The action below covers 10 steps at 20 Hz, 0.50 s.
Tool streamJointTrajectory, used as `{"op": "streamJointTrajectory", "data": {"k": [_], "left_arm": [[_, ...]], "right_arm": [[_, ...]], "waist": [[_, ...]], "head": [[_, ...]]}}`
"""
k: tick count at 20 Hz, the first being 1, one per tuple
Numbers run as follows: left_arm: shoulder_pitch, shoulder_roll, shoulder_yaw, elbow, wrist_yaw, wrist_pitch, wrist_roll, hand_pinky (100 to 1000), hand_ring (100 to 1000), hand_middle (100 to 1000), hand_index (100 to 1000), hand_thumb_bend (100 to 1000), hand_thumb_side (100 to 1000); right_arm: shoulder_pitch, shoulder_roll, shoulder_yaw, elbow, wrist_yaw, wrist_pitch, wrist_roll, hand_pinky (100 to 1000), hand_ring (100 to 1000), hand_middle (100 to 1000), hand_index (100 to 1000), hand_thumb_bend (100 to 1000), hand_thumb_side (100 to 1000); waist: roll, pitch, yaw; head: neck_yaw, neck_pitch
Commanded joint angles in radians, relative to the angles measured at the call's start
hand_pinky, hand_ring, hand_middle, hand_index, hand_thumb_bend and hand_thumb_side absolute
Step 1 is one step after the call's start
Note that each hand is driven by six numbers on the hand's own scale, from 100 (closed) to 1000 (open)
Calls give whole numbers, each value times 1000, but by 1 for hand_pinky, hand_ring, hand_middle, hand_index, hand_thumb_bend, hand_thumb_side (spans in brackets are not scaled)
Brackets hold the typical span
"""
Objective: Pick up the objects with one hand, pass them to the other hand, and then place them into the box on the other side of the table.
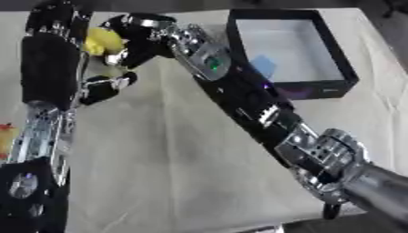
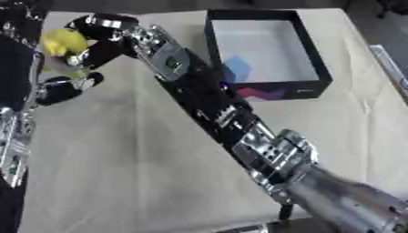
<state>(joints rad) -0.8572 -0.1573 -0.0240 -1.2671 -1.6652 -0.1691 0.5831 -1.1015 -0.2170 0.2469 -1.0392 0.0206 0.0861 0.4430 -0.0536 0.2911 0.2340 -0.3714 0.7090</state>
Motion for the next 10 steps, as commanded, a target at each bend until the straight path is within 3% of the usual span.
{"op": "streamJointTrajectory", "data": {"k": [1,6,10], "left_arm": [[-16,15,-9,-4,-10,-12,4,795,792,765,871,1000,340],[-15,82,-6,29,49,6,11,787,782,756,862,938,318],[-29,210,-20,96,211,-25,-16,783,749,708,840,826,345]], "right_arm": [[-29,-28,-13,-11,-20,3,-17,818,958,142,688,100,100],[-33,-79,-19,-1,-32,-11,-37,818,962,148,686,100,100],[-22,-151,-26,8,-58,-7,-20,821,973,156,692,100,100]], "waist": [[6,-28,2],[18,-49,2],[36,-74,3]], "head": [[-5,-8],[-13,0],[-14,10]]}}
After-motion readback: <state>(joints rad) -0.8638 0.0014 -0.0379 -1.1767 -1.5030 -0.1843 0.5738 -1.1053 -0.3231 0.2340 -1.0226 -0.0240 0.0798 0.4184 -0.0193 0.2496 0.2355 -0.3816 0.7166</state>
